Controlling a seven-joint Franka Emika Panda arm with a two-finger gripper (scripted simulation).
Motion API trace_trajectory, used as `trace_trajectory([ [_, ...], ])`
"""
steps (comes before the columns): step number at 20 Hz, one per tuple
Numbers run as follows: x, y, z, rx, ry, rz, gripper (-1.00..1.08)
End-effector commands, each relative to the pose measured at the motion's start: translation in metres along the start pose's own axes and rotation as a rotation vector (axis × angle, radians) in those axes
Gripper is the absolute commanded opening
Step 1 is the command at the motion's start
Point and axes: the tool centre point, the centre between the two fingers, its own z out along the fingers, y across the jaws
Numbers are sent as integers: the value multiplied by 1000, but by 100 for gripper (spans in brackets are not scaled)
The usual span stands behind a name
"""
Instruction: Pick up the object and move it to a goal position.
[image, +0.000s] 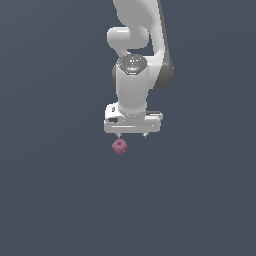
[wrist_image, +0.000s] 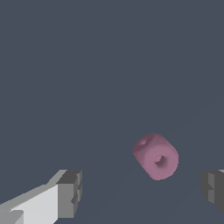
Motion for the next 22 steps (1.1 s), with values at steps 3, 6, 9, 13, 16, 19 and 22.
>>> trace_trajectory([
  [3, -1, 2, 0, 1, -2, 4, 100],
  [6, -4, 12, -1, 4, -11, 24, 100],
  [9, -7, 22, -1, 8, -20, 43, 100],
  [13, -7, 22, -1, 8, -20, 44, 100],
  [16, -7, 22, -1, 9, -20, 43, 100],
  [19, -7, 23, 1, 8, -20, 31, 100],
  [22, -8, 25, 4, 6, -20, 6, 100],
])
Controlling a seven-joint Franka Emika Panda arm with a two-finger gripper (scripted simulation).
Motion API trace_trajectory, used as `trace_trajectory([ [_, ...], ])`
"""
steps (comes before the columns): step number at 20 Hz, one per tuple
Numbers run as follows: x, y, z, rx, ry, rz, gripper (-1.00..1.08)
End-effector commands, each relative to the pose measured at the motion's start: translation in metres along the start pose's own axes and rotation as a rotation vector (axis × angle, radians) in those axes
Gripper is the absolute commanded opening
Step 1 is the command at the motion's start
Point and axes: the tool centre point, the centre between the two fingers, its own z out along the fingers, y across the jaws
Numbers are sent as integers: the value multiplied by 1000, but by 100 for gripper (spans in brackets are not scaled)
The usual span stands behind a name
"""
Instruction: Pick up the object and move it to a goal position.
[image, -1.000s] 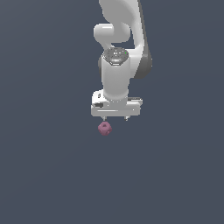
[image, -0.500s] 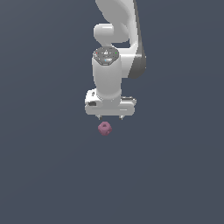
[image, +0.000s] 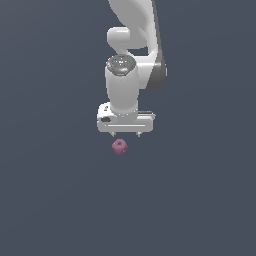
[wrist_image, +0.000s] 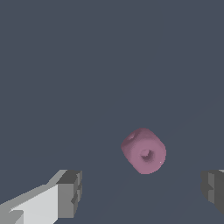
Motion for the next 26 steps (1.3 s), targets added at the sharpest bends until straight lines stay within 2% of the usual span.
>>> trace_trajectory([
  [1, -1, 2, 3, -2, 0, -23, 100],
  [9, -4, 10, 20, -12, 0, -156, 100],
  [26, -17, 32, 72, -29, -2, -585, 100],
])
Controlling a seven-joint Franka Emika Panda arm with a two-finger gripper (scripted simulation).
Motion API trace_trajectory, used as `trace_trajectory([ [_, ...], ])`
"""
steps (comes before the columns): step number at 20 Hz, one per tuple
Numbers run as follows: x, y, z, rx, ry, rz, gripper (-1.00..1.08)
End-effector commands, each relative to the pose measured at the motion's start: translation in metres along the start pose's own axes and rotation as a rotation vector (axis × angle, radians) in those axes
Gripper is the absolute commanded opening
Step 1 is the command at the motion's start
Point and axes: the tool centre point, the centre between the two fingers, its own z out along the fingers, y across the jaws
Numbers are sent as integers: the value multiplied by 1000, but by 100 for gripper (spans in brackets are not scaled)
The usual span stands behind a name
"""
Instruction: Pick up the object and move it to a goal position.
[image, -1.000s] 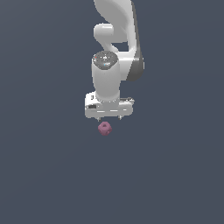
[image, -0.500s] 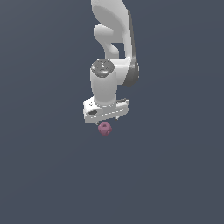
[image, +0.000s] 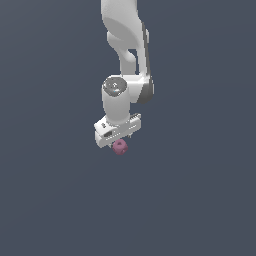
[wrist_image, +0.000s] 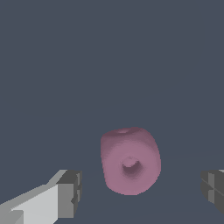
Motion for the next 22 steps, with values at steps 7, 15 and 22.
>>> trace_trajectory([
  [7, -7, 1, 16, -3, 2, -138, 100],
  [15, -9, 2, 19, -3, 2, -168, 100],
  [22, -9, 1, 36, -3, 2, -169, 100],
])
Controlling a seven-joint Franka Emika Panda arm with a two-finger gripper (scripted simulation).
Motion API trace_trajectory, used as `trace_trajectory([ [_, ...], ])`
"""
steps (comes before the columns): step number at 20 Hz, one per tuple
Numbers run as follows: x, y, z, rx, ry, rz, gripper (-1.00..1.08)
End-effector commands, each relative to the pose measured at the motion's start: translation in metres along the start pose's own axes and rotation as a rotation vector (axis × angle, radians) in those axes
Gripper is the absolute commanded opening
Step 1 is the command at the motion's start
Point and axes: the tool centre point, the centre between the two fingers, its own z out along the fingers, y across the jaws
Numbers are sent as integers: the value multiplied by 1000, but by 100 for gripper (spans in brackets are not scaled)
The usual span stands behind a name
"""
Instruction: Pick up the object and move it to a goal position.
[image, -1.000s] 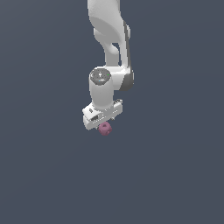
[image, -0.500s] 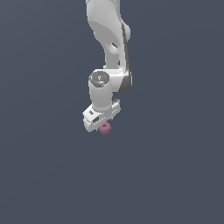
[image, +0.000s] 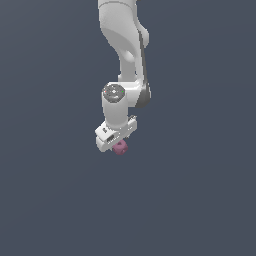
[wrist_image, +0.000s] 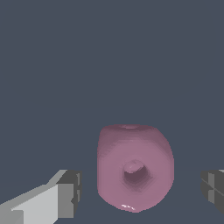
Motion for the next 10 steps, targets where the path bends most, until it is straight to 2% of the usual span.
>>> trace_trajectory([
  [1, -1, -1, 11, 1, -1, -1, 100],
  [10, 0, 0, 40, 1, 0, -4, 100],
])
